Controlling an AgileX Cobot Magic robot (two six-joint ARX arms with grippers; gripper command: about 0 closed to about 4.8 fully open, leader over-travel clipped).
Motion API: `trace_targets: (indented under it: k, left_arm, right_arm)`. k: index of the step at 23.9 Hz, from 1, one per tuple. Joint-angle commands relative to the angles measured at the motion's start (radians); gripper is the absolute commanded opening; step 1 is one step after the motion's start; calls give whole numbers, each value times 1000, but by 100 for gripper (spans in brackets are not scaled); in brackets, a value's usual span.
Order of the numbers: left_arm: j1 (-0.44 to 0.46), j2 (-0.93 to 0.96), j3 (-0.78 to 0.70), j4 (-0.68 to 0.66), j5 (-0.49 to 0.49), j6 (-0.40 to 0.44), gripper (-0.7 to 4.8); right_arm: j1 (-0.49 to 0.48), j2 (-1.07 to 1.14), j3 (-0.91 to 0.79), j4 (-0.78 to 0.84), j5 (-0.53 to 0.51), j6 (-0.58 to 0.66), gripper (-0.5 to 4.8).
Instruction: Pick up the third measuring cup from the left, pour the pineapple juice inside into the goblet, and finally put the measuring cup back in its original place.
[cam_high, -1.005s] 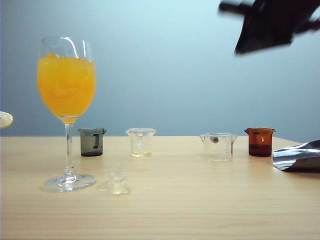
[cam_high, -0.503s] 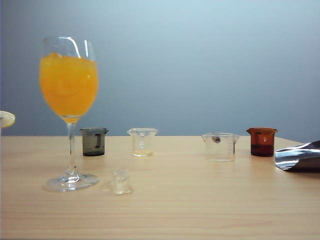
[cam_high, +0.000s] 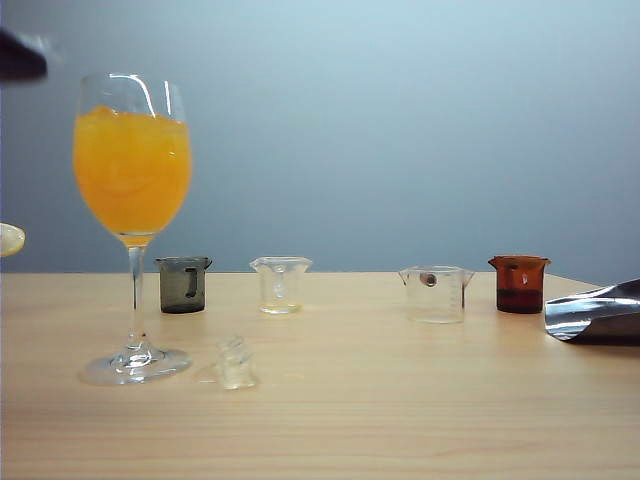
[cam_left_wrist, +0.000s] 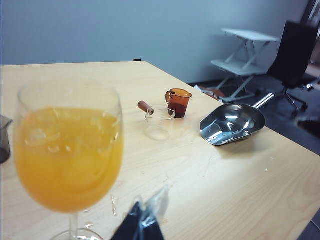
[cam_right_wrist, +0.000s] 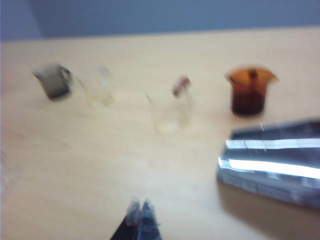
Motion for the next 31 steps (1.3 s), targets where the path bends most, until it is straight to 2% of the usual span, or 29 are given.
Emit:
trace_targets:
  k: [1,3,5,18,21,23,24,25,28,30,31]
  left_arm:
    - [0,-2,-80,66,8,-10,-5]
    - [0,-3,-126,61,10,-45,-5]
    - [0,1,-124,16,9,-38,-5]
    - [0,1,-124,16,8,-38,-4]
    - [27,-14,-124,7,20,-38,-4]
    - [127,-15,-124,5,81,-38,-4]
    - [223,-20,-124,1,110,-38,-4]
    - [279,-21,-124,1,119,-38,-4]
    - [426,-50,-124,-6,117,-38,-4]
    - [584,-68,-124,9,111,-38,-4]
    - [617,-68,-124,5,111,-38,-4]
  right_arm:
    - [2,0,-30,-1,8,0,-6]
    - [2,0,-45,-9,18,0,-5]
    - [3,0,-45,-10,18,0,-5]
    - [1,0,-45,-6,18,0,-5]
    - [-13,0,-46,-5,13,0,-5]
    - [-62,0,-55,16,3,0,-5]
    - [-106,0,-55,15,3,0,-5]
    - [-138,0,-55,16,4,0,-5]
    - [-235,0,-55,16,3,0,-5]
    - [-376,0,-55,15,4,0,-5]
    - [-414,0,-55,16,4,0,-5]
